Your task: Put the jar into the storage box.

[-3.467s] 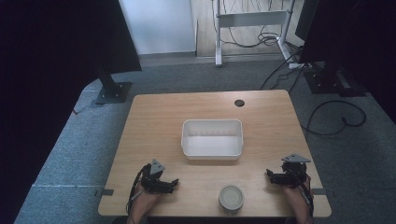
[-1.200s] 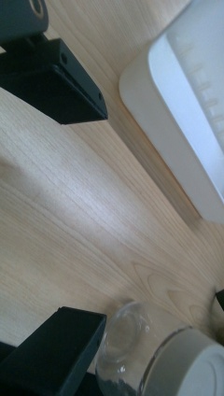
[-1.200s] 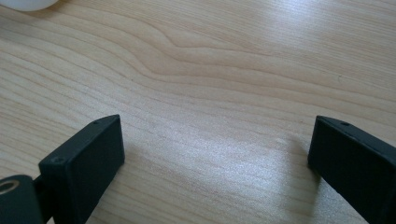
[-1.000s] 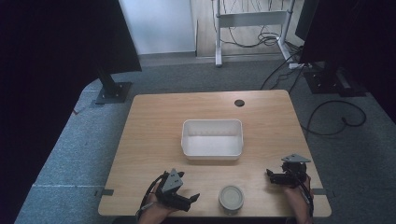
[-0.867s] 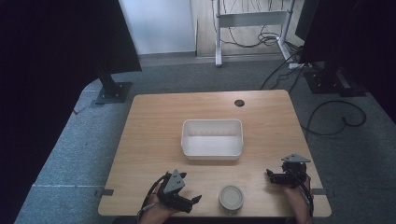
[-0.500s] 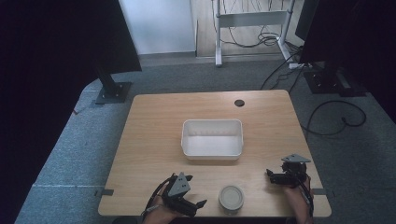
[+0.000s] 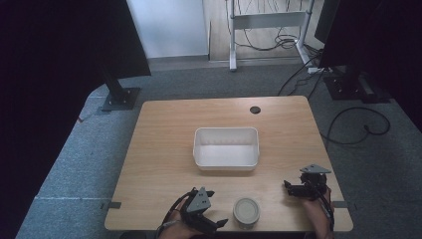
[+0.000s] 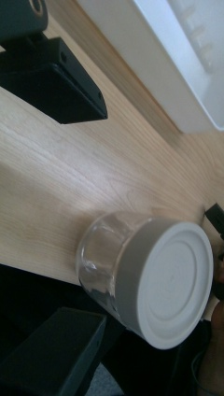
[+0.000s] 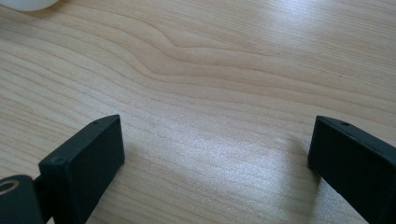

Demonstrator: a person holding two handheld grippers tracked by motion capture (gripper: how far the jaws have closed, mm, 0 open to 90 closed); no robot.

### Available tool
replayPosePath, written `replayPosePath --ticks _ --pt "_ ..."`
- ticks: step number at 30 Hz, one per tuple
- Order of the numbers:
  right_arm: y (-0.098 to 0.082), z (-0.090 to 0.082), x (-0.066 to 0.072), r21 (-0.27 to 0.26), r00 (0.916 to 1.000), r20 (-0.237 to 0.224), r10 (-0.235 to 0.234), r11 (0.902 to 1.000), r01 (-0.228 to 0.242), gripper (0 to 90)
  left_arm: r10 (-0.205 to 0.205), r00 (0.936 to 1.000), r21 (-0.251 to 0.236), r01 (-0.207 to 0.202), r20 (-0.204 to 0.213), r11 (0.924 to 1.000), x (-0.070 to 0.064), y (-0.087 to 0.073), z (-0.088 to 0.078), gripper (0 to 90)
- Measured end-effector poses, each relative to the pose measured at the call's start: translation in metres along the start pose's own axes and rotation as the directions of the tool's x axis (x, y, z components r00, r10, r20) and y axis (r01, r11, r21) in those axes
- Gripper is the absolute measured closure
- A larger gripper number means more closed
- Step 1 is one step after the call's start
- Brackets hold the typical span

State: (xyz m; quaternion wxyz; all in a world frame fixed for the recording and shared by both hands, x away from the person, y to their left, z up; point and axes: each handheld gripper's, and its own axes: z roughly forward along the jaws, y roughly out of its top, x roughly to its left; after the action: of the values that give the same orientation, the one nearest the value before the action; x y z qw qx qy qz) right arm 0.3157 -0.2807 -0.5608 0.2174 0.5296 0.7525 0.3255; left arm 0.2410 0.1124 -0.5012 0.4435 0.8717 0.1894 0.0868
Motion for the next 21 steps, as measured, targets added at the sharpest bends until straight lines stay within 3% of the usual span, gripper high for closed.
replayPosePath --ticks 21 --pt "0.0 0.0 0.0 0.0 1.0 0.0 0.0 1.0 0.0 3.2 0.026 0.9968 0.0 -0.026 0.075 0.9997 -0.013 0.006 0.028 2.7"
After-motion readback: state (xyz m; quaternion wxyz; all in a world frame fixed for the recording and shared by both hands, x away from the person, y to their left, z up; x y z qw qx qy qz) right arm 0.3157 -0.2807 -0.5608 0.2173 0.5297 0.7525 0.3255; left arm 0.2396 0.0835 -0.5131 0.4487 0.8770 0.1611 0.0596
